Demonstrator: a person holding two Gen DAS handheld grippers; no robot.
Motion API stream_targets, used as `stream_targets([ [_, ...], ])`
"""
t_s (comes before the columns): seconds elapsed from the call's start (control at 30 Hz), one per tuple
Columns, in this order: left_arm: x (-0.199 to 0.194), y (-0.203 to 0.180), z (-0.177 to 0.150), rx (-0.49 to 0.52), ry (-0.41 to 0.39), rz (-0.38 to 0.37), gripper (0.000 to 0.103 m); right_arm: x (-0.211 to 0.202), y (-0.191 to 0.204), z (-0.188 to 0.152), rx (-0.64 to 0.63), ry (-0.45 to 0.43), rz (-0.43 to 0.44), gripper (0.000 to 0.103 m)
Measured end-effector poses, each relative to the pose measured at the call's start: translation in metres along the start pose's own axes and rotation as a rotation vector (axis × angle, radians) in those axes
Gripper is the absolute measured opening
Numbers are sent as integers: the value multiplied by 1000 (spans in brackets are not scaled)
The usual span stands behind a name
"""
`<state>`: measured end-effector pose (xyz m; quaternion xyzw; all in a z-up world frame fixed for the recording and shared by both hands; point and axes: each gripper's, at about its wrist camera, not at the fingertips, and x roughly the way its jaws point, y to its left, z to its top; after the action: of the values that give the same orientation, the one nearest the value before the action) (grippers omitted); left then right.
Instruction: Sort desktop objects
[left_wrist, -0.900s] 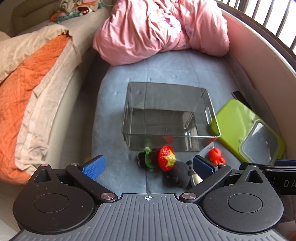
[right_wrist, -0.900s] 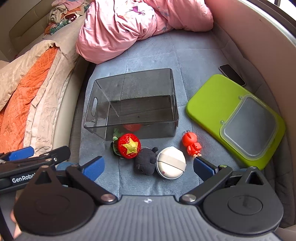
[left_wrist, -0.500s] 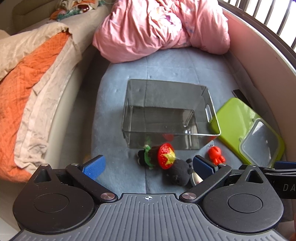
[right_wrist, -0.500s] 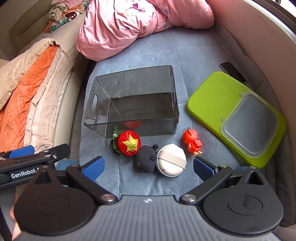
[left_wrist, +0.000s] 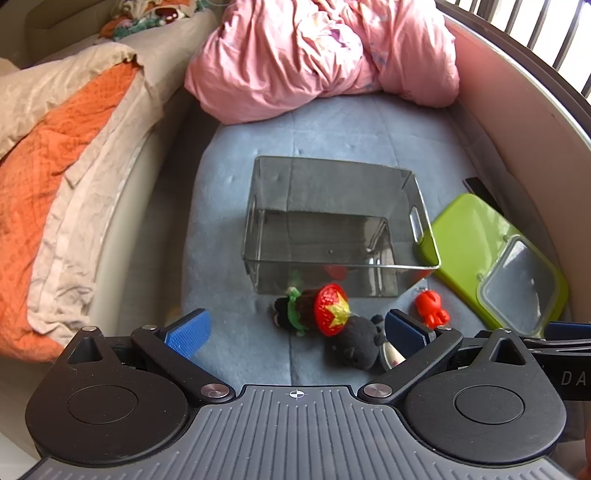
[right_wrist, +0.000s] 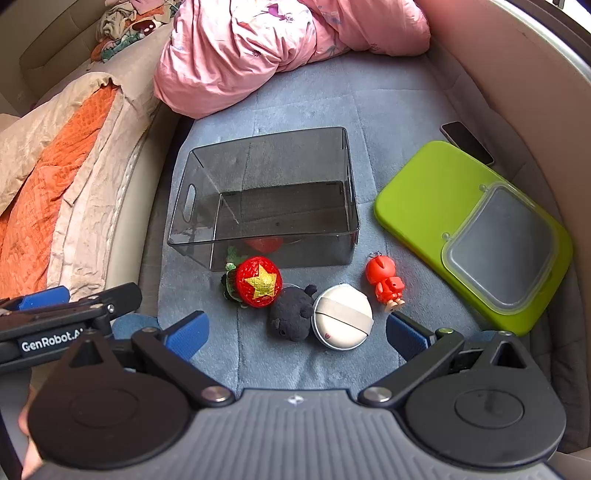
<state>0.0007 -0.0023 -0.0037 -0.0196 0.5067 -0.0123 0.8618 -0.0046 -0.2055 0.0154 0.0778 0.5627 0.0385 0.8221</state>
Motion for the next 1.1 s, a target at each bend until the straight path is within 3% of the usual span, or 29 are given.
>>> stream_targets([
  [1.1,4,-6,1,6,13,-1,103,3,1,1,-11,20,4,103],
])
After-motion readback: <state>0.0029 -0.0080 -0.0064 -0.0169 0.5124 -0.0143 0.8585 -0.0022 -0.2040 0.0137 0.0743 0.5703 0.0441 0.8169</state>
